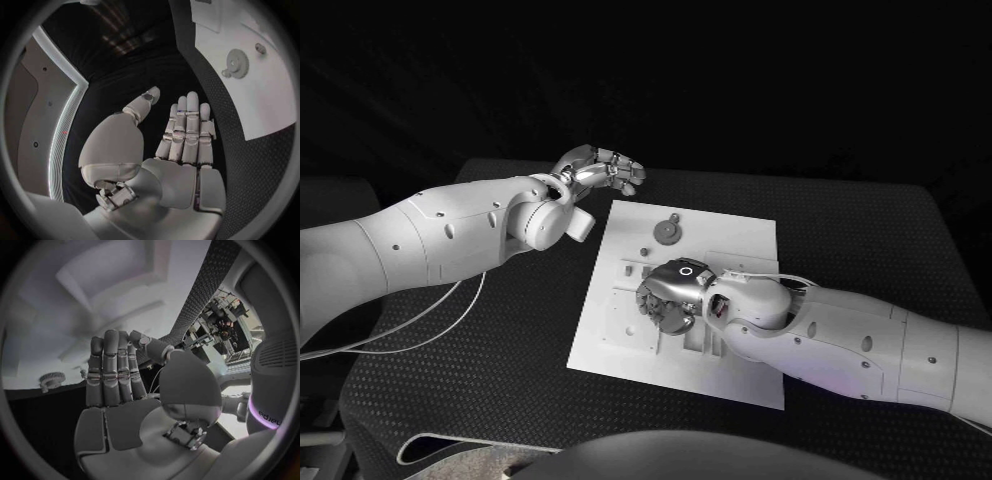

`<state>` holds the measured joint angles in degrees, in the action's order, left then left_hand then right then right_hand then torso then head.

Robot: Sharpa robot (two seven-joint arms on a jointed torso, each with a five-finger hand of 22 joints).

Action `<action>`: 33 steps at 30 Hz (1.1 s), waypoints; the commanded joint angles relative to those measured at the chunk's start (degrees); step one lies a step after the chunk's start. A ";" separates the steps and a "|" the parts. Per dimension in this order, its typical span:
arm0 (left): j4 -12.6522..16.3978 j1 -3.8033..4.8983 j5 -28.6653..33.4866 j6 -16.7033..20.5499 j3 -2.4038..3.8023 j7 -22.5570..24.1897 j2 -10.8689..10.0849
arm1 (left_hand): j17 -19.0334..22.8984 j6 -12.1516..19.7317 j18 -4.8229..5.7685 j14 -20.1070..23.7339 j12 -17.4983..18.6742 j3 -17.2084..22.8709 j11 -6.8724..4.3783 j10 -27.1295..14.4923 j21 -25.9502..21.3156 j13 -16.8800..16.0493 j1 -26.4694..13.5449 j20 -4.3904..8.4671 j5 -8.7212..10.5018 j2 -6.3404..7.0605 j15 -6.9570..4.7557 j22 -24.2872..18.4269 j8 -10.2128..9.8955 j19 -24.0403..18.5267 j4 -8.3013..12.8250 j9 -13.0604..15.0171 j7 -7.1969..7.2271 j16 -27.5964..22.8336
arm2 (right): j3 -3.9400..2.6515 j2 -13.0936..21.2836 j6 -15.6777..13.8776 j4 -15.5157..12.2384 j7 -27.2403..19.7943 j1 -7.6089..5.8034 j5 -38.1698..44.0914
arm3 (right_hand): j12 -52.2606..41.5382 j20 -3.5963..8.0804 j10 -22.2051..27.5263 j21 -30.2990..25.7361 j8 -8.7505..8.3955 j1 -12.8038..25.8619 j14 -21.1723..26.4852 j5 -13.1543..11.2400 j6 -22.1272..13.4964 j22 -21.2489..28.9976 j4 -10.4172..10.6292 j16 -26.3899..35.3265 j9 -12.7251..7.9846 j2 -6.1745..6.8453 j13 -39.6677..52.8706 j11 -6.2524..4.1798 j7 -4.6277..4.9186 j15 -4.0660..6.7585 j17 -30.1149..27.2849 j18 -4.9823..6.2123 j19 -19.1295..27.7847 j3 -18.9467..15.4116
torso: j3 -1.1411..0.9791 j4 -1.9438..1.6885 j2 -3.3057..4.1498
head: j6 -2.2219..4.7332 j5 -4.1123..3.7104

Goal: Assemble the parts on the task board

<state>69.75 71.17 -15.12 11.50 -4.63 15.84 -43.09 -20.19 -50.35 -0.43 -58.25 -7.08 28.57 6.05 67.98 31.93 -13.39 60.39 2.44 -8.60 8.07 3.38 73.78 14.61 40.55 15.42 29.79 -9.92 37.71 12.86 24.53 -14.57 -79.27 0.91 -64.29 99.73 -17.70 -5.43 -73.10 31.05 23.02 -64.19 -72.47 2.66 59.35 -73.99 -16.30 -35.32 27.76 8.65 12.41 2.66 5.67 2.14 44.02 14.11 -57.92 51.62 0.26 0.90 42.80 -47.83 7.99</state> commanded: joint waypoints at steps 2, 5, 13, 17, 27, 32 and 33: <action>0.09 0.06 0.35 -0.71 0.04 0.17 0.03 | -0.11 0.37 -0.72 -0.33 0.28 -0.20 0.41 -0.09 -0.39 0.10 -0.25 -0.12 -0.05 -0.08 -0.03 0.05 -0.13 0.36 -0.23 -0.07 -0.05 -0.30 | 0.16 -0.15 1.28 0.22 -0.08 0.14 -0.33 | 0.69 -0.19 0.58 0.17 -0.35 0.31 0.09 0.43 -0.41 -0.13 -0.22 0.45 0.13 -0.08 0.14 0.35 0.33 0.26 0.12 0.89 0.06 -0.12 | 0.04 -0.01 0.00 | -0.15 -0.10; 0.10 0.06 0.35 -0.72 0.04 0.14 -0.03 | -0.18 0.45 -0.72 -0.33 0.30 -0.21 0.42 -0.12 -0.42 0.11 -0.26 -0.12 -0.03 -0.05 -0.03 0.06 -0.15 0.36 -0.25 -0.09 -0.08 -0.35 | 0.17 -0.06 0.85 0.60 -0.06 0.13 -1.09 | 1.34 -0.33 1.33 0.15 -0.95 0.82 0.17 0.90 -1.14 -0.32 -0.22 0.75 0.07 0.43 0.18 0.72 0.69 0.06 0.30 0.89 0.32 -0.65 | -0.02 -0.01 0.03 | -0.14 -0.06; 0.14 0.07 0.38 -0.86 0.04 0.04 -0.21 | -0.32 0.57 -0.71 -0.31 0.36 -0.22 0.45 -0.17 -0.47 0.15 -0.29 -0.13 0.00 0.01 -0.01 0.08 -0.18 0.36 -0.30 -0.13 -0.13 -0.47 | 0.17 0.48 -1.38 0.84 -0.51 0.12 -3.72 | 3.95 -0.60 5.21 0.01 -4.60 1.74 0.91 1.25 -6.63 -0.96 -0.32 1.71 -1.35 2.66 -0.03 2.19 3.20 -0.88 1.23 0.89 1.28 -3.55 | 0.00 0.03 -0.01 | -0.12 0.04; 0.06 0.07 0.53 -0.85 0.04 0.00 -0.31 | -0.42 0.66 -0.70 -0.29 0.39 -0.23 0.47 -0.21 -0.51 0.17 -0.29 -0.14 0.03 0.05 0.00 0.09 -0.20 0.35 -0.32 -0.16 -0.16 -0.55 | 0.17 0.58 -1.87 0.35 -0.63 0.11 -3.98 | 6.59 -1.25 9.87 -1.13 -5.50 1.37 2.92 1.19 -8.07 -0.99 -0.26 3.09 -2.01 3.91 -1.09 3.95 3.66 -2.49 1.44 0.63 3.38 -4.96 | -0.07 0.05 0.00 | -0.06 -0.05; 0.13 0.07 0.90 -0.51 0.03 0.40 -0.52 | -0.65 0.84 -0.70 -0.35 0.42 -0.22 0.47 -0.19 -0.59 0.20 -0.31 -0.13 0.12 0.07 -0.01 0.11 -0.24 0.37 -0.42 -0.21 -0.23 -0.68 | 0.15 3.28 -2.96 -1.25 0.22 0.01 -3.47 | 6.75 -2.10 13.89 -1.63 -5.49 0.52 4.46 3.70 -8.26 -1.61 -0.14 3.85 -2.33 5.01 -2.64 5.31 3.78 -3.74 2.23 0.81 4.79 -6.50 | -0.10 0.12 -0.05 | 0.13 -0.19; -0.11 0.06 0.90 -0.57 0.03 0.43 -0.62 | -0.69 0.86 -0.70 -0.36 0.42 -0.21 0.47 -0.18 -0.60 0.21 -0.28 -0.13 0.12 0.07 -0.01 0.12 -0.23 0.37 -0.42 -0.21 -0.23 -0.70 | 0.06 5.35 -4.81 -2.65 -0.26 -0.64 -3.80 | 6.04 -2.19 13.95 -1.50 -5.47 0.10 4.32 3.94 -8.23 -1.79 -0.07 3.78 -2.41 5.45 -2.80 5.19 3.81 -3.64 2.48 0.89 4.70 -6.35 | -0.09 0.14 -0.02 | 0.55 -0.54; -0.16 0.06 0.90 -0.54 0.03 0.47 -0.62 | -0.69 0.86 -0.70 -0.36 0.42 -0.20 0.47 -0.18 -0.60 0.21 -0.28 -0.13 0.12 0.07 -0.01 0.12 -0.23 0.37 -0.42 -0.21 -0.23 -0.71 | -0.04 6.21 -5.25 -3.22 -0.51 -0.88 -4.20 | 5.69 -2.16 13.86 -1.34 -5.43 -0.02 4.08 3.99 -8.15 -1.88 0.01 3.64 -2.44 5.52 -2.84 5.10 3.79 -3.54 2.62 0.89 4.46 -6.23 | -0.10 0.14 -0.04 | 0.74 -0.69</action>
<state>69.60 71.17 -14.66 11.44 -4.64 15.71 -43.73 -20.80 -49.74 -0.43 -58.25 -6.86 28.40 6.26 67.77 31.71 -13.28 60.39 2.44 -8.60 8.07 3.38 73.84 14.60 40.55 15.26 29.63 -10.12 37.27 12.92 30.23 -17.88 -81.98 0.75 -64.99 96.05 -11.91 -7.45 -59.47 29.60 17.46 -63.96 -68.34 6.33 51.19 -74.97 -16.37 -31.66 25.40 13.88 9.62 7.89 9.27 -1.56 46.63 14.65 -53.40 45.52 0.18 1.01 42.77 -47.37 7.53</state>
